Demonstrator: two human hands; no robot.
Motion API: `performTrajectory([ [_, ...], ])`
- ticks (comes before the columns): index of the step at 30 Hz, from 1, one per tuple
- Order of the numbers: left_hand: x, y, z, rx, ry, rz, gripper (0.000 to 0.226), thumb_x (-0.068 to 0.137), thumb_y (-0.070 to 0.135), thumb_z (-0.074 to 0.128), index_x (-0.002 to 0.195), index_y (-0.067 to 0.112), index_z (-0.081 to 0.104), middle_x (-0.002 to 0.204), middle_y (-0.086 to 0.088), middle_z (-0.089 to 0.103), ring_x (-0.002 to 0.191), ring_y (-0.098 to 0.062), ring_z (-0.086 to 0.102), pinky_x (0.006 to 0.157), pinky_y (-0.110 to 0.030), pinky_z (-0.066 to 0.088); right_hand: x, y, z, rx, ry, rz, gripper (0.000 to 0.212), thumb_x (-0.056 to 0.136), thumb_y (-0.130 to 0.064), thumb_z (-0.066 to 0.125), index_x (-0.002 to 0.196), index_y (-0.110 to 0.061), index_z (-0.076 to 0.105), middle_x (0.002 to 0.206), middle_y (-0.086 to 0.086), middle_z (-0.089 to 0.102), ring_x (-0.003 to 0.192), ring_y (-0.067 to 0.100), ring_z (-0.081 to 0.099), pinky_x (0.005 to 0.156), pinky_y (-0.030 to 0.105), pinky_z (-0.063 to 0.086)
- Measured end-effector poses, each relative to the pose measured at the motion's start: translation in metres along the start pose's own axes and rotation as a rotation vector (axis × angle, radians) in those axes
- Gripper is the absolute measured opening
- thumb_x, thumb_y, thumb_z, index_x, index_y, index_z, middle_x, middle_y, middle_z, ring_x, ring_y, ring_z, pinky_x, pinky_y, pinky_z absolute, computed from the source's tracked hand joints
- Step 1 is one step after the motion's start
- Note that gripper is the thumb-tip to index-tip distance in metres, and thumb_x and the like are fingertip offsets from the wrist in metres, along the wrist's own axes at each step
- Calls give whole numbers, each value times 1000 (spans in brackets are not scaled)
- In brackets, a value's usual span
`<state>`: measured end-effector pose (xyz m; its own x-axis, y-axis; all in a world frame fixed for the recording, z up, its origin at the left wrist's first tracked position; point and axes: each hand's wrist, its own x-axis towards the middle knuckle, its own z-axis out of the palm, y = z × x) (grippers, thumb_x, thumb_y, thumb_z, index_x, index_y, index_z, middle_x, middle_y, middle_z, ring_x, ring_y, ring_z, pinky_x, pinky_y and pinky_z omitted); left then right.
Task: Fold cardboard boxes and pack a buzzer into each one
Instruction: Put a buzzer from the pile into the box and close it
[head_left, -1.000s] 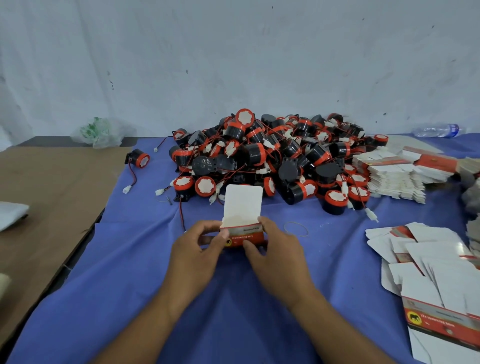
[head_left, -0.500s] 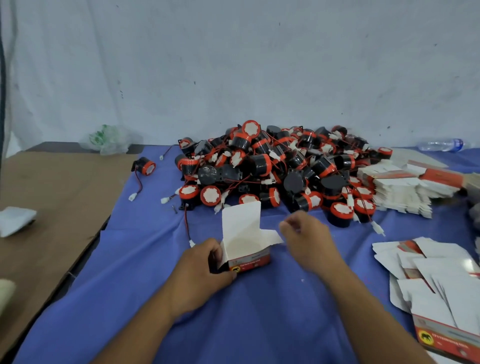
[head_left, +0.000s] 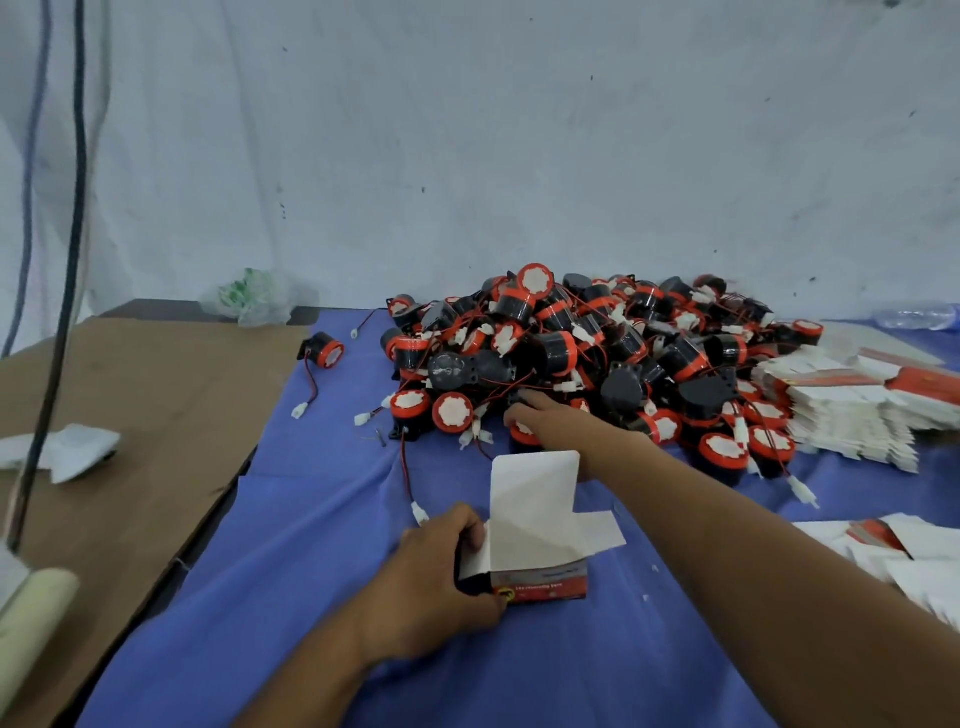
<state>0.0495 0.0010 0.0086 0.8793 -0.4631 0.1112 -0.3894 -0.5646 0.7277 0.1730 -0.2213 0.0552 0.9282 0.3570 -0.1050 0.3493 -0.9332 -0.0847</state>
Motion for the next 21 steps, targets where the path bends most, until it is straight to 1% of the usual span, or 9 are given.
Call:
performTrajectory([
  [2, -1, -1, 1, -10, -3, 1, 41, 65, 38, 73, 85, 27, 39, 80, 8, 51, 70, -9, 39, 62, -25, 37, -2, 1, 0, 25, 8, -10, 59, 89, -35, 72, 136, -24, 38, 156, 7, 26, 117, 34, 50, 94, 42, 45],
  [5, -1, -2, 0, -9, -9, 11, 41, 65, 37, 73, 84, 29, 38, 79, 8, 50, 69, -8, 39, 61, -24, 36, -11, -1, 1, -46, 44, -19, 48, 92, -31, 68, 132, -23, 41, 129, 6, 44, 96, 29, 50, 81, 39, 44],
  [8, 0, -2, 1, -25, 2, 36, 41, 65, 35, 73, 84, 29, 37, 76, 10, 48, 67, -7, 37, 59, -22, 35, -32, 4, 3, 59, 66, 8, 29, 95, -28, 62, 119, -25, 46, 114, 6, 50, 92, 29, 52, 78, 39, 47],
  [10, 0, -3, 1, -24, 10, 40, 41, 65, 35, 73, 83, 29, 37, 76, 11, 47, 67, -7, 37, 60, -22, 35, -53, 13, 1, 237, 178, 128, 23, 95, -30, 62, 114, -25, 49, 108, 7, 59, 89, 27, 58, 76, 40, 52],
  [13, -1, -4, 1, -34, 4, 42, 41, 66, 37, 73, 84, 30, 37, 80, 11, 46, 72, -8, 37, 62, -21, 35, -94, 21, -13, 772, 444, 333, 24, 93, -34, 68, 109, -25, 54, 101, 8, 66, 77, 26, 70, 68, 38, 59],
  [15, -2, -3, 2, -33, 4, 50, 41, 67, 37, 74, 85, 31, 37, 81, 12, 46, 72, -7, 37, 62, -20, 35, -125, 16, -23, 1077, 592, 292, 17, 94, -25, 67, 109, -29, 59, 107, 10, 68, 76, 24, 74, 73, 36, 61],
  [16, -2, -3, 3, -32, 8, 60, 41, 68, 37, 74, 85, 31, 37, 80, 12, 46, 70, -7, 36, 62, -20, 35, -141, 10, -25, 1134, 637, 228, 19, 94, -21, 67, 110, -31, 62, 107, 8, 70, 77, 24, 75, 74, 33, 62],
  [18, -2, -2, 4, -38, 15, 90, 40, 70, 35, 75, 85, 30, 38, 78, 12, 44, 67, -6, 36, 60, -19, 35, -168, -9, -24, 1083, 662, 80, 25, 92, -22, 70, 113, -35, 65, 103, 0, 74, 76, 23, 75, 72, 32, 62],
  [21, -3, 1, 7, -58, 5, 119, 39, 69, 34, 76, 87, 25, 43, 79, 6, 51, 66, -6, 42, 60, -24, 39, -187, -44, -2, 797, 613, -57, 29, 88, -29, 75, 116, -35, 67, 99, -12, 71, 76, 13, 69, 64, 24, 56],
])
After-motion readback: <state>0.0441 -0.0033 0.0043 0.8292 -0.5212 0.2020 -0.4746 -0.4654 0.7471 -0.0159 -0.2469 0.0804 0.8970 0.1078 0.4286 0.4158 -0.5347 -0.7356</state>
